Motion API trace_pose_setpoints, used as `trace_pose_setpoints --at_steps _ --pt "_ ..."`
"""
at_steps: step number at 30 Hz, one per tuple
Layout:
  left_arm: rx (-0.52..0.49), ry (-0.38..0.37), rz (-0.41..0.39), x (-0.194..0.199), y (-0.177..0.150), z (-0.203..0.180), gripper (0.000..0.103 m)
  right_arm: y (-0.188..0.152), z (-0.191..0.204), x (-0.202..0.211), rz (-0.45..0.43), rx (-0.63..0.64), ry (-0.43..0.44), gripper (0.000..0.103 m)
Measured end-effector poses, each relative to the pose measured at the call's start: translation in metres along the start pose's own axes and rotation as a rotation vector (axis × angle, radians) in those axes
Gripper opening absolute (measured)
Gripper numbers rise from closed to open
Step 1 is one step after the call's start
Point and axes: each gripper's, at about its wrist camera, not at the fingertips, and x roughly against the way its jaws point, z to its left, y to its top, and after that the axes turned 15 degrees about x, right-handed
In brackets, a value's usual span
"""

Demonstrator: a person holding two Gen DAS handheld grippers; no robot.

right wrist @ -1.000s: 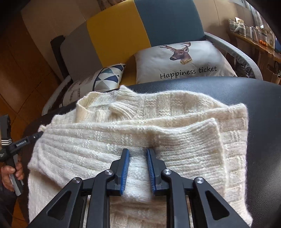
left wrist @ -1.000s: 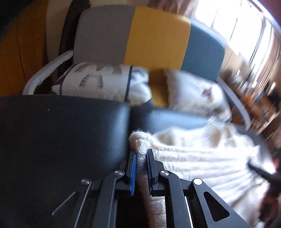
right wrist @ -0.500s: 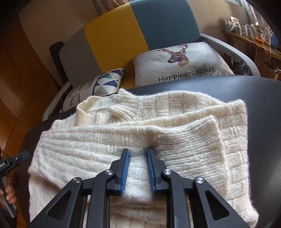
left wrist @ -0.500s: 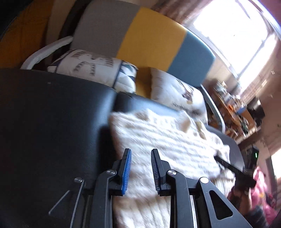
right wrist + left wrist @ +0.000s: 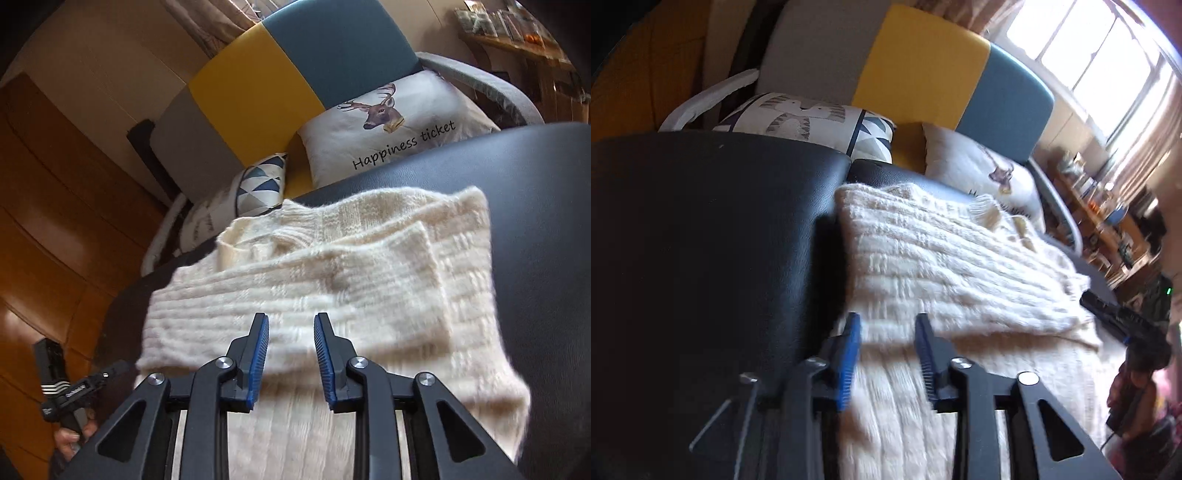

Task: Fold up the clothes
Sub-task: 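Grasp the sweater hem with the right gripper to fold it lengthwise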

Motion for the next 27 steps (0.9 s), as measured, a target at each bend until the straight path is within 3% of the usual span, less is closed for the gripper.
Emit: trace_pose_setpoints --at_steps 2,6,11,13,14,15,19,22,24,27 --pt "0.038 -0.046 0.008 0.019 -0.012 0.014 0.051 -0.028 -0.011 0.029 0.013 -0.044 0.031 0.026" --pt "0.056 -0.089 0.069 0.054 -0.055 0.043 0.051 -0.085 -0.034 0.087 0.040 -0.131 0.093 0.029" --pt "0.010 -0.086 0.146 0.079 -0.106 0.064 0.053 -0.162 -0.060 0.146 0.090 -0.238 0.144 0.033" --pt "0.003 -0.103 0.177 0.084 -0.121 0.068 0.059 -0.189 -0.064 0.154 0.115 -0.267 0.164 0.034" --pt "-0.001 -0.111 0.192 0.086 -0.128 0.070 0.066 -0.200 -0.065 0.156 0.126 -0.278 0.178 0.034" --pt "-0.003 -0.120 0.206 0.088 -0.135 0.072 0.071 -0.207 -0.066 0.157 0.127 -0.286 0.205 0.034" --pt "-0.008 -0.121 0.199 0.091 -0.150 0.071 0.074 -0.210 -0.051 0.142 0.118 -0.256 0.297 0.034" --pt "-0.015 -0.111 0.186 0.093 -0.158 0.070 0.085 -0.204 -0.034 0.123 0.124 -0.208 0.352 0.034" --pt "-0.019 -0.105 0.176 0.094 -0.163 0.069 0.090 -0.202 -0.028 0.120 0.124 -0.179 0.349 0.034" --pt "-0.026 -0.095 0.163 0.096 -0.171 0.068 0.090 -0.199 -0.020 0.115 0.124 -0.136 0.344 0.034"
